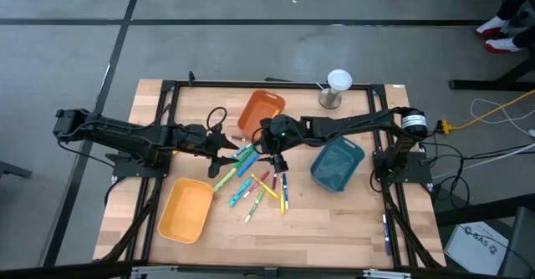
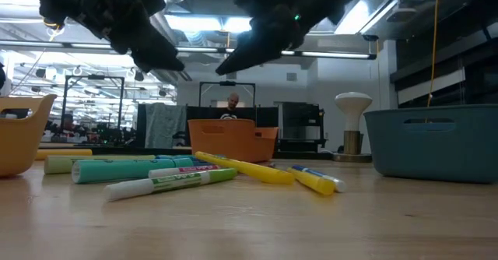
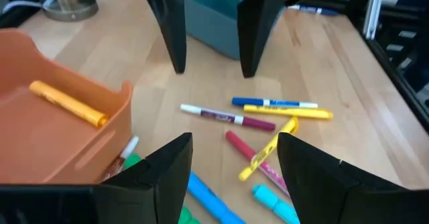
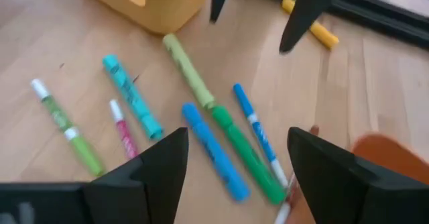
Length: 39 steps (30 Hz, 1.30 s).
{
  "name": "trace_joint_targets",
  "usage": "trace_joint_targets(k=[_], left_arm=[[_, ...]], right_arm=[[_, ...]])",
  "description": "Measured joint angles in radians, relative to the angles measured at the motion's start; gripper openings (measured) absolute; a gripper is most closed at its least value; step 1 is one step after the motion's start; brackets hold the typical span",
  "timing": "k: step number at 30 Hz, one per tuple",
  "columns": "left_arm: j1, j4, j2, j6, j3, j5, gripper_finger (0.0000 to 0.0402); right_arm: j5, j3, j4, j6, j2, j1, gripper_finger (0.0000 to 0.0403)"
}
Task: Pick & Place Markers
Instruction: Put the blue highlighter pen into the orange bin
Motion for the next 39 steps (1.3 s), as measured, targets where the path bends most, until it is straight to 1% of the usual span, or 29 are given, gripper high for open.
trace_joint_targets(k=[4,8,12,16,20,25,31,35,39], left_arm=[[0.006,-0.003,0.0,0.01,0.0,-0.021,0.0214],[0.043,-0.002,0.0,0.014,0.0,-0.071,0.0214],[0.088,-0.002,0.0,-0.014,0.0,-0.061,0.0214],[0.123,-0.001,0.0,-0.022,0.0,-0.046,0.0214],[0.148,-0.001,0.0,-0.035,0.0,-0.046,0.0214],[0.173,-0.001,0.0,-0.073,0.0,-0.047,0.0214],[0.177,-0.015,0.0,-0.044,0.0,-0.047,0.0214],[0.177,-0.063,0.0,-0.003,0.0,-0.047,0.0214],[0.177,-0.111,0.0,-0.002,0.0,-0.051,0.0214]], right_arm=[[-0.045,0.0,-0.008,-0.022,0.056,-0.001,0.0251],[-0.049,0.0,0.019,-0.045,0.115,-0.006,0.0251],[-0.073,0.0,0.053,-0.058,0.161,-0.02,0.0251],[-0.075,0.0,0.042,-0.122,0.191,-0.028,0.0249],[-0.077,0.0,0.043,-0.168,0.203,-0.035,0.0232],[-0.075,0.0,0.038,-0.159,0.203,-0.047,0.0202],[-0.073,0.0,0.051,-0.169,0.203,-0.046,0.0171],[-0.027,0.0,0.06,-0.212,0.203,-0.046,0.016],[-0.011,0.0,0.079,-0.237,0.203,-0.043,0.0159]])
